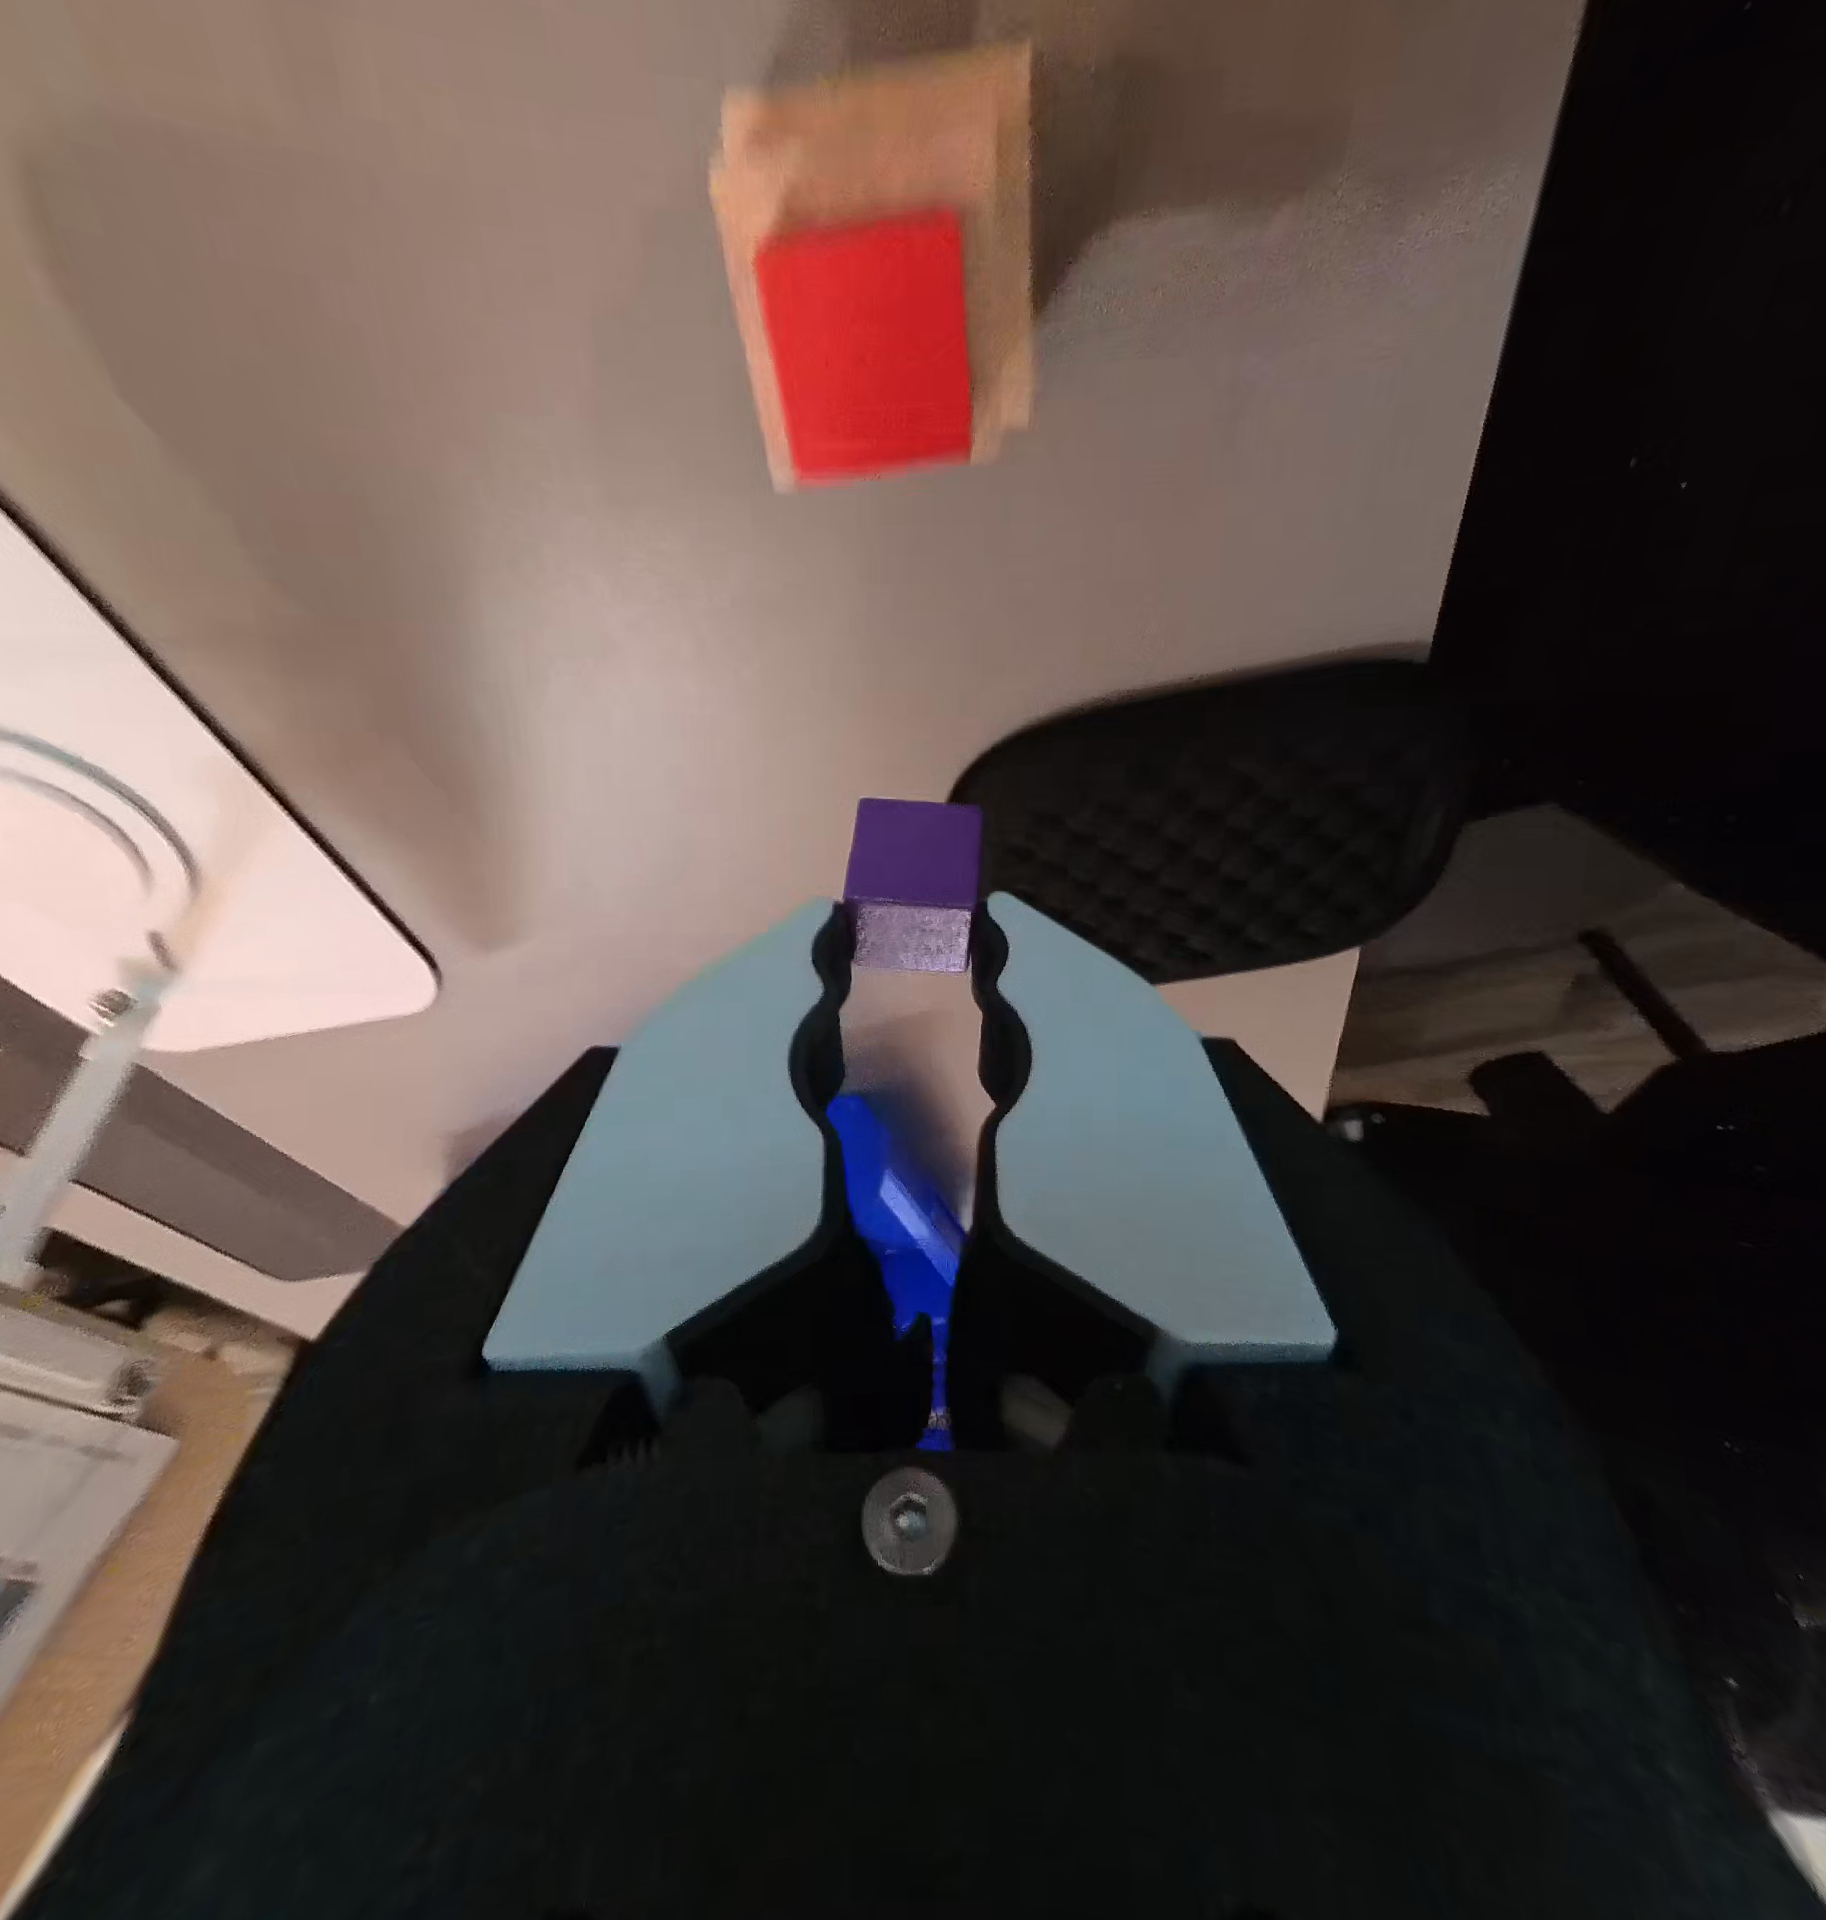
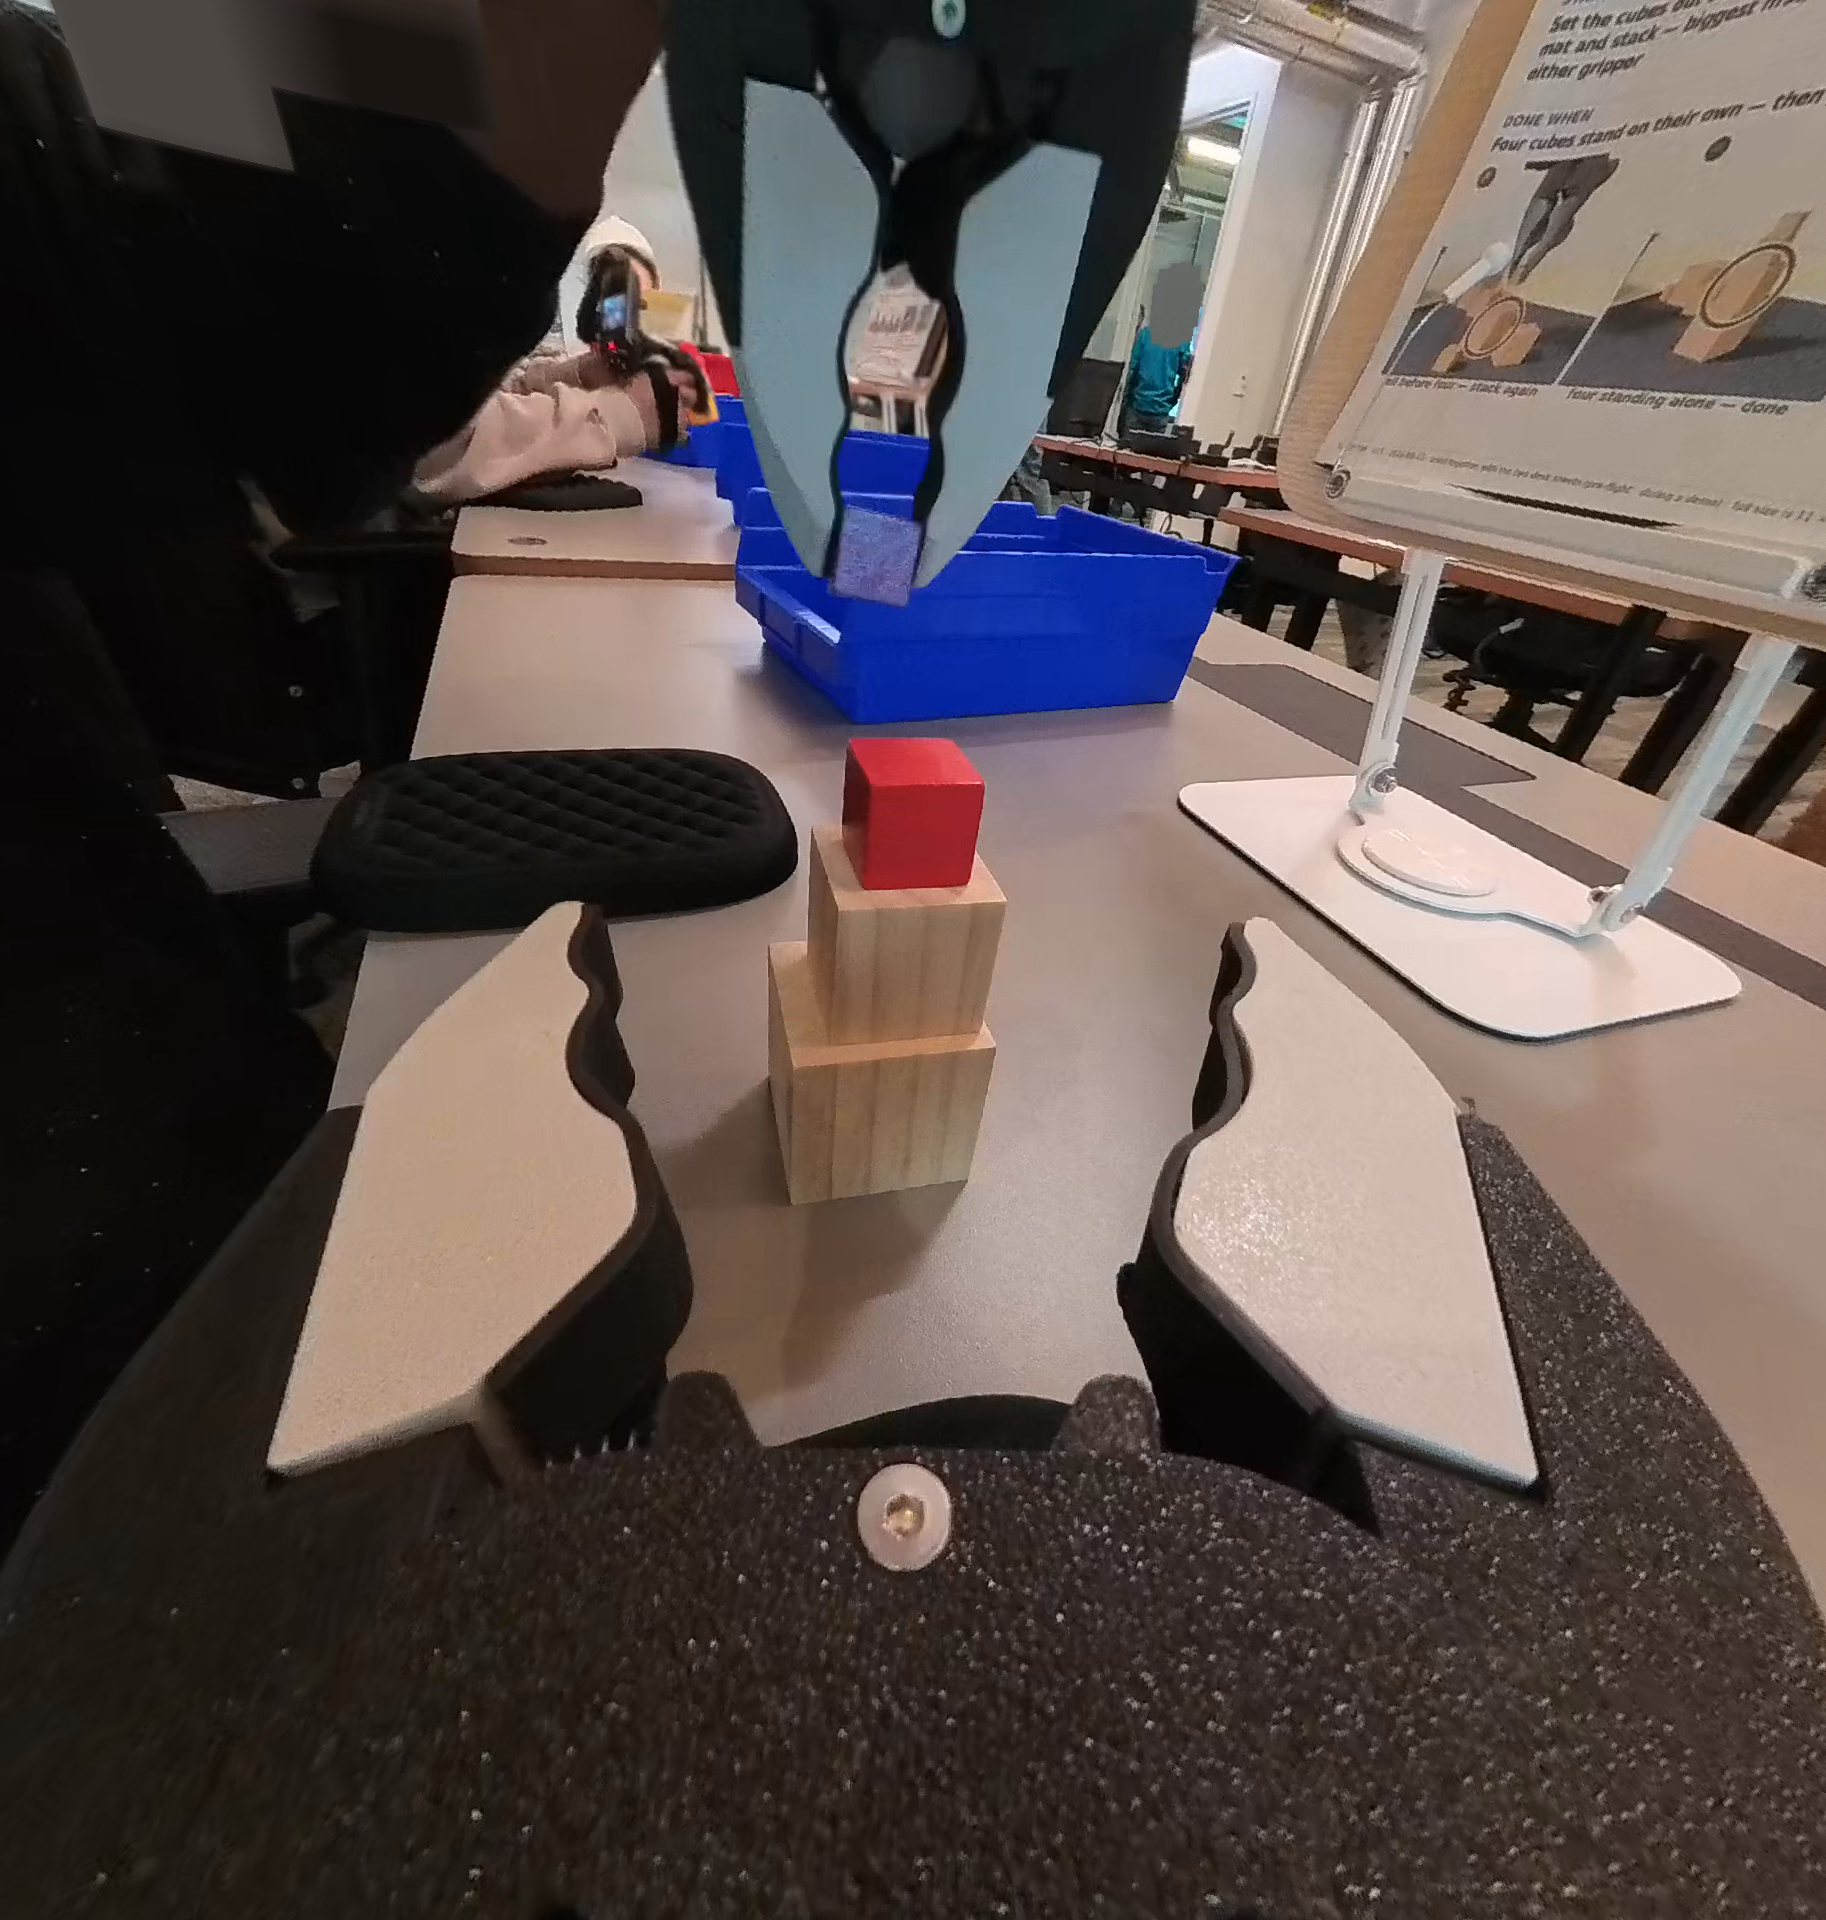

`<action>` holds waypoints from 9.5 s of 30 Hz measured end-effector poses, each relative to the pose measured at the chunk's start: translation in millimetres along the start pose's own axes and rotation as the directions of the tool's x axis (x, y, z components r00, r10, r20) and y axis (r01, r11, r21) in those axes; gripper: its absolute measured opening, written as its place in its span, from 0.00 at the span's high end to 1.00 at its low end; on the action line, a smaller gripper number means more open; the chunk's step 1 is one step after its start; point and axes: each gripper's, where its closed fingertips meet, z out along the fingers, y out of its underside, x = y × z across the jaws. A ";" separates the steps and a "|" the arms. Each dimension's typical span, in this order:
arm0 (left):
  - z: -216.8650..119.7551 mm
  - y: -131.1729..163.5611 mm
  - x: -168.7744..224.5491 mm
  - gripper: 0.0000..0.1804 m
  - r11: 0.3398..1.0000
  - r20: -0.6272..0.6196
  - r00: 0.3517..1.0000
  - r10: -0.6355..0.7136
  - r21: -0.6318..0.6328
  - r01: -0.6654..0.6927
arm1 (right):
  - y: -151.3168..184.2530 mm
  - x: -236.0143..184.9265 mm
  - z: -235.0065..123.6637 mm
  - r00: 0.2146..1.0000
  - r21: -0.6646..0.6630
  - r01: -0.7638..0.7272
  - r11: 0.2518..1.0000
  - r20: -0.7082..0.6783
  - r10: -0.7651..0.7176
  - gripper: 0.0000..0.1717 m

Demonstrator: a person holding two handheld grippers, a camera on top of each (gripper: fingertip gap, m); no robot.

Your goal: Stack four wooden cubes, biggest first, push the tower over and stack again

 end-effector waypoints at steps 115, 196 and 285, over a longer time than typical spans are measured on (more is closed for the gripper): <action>-7.5 15.7 21.0 0.21 -0.161 -0.047 0.733 -0.678 0.983 -0.086 | 1.0 3.2 0.7 0.999 -0.007 0.012 1.000 -0.036 -0.012 0.39; 18.2 25.1 19.4 0.25 -0.262 -0.130 0.716 -0.685 0.962 -0.076 | 28.3 -7.2 25.0 0.999 -0.404 0.037 0.914 0.043 -0.021 1.00; 4.9 -44.1 32.2 0.53 0.271 0.042 0.924 -0.381 0.960 0.068 | -2.7 15.5 -28.4 0.940 0.040 -0.123 0.992 -0.315 0.130 0.28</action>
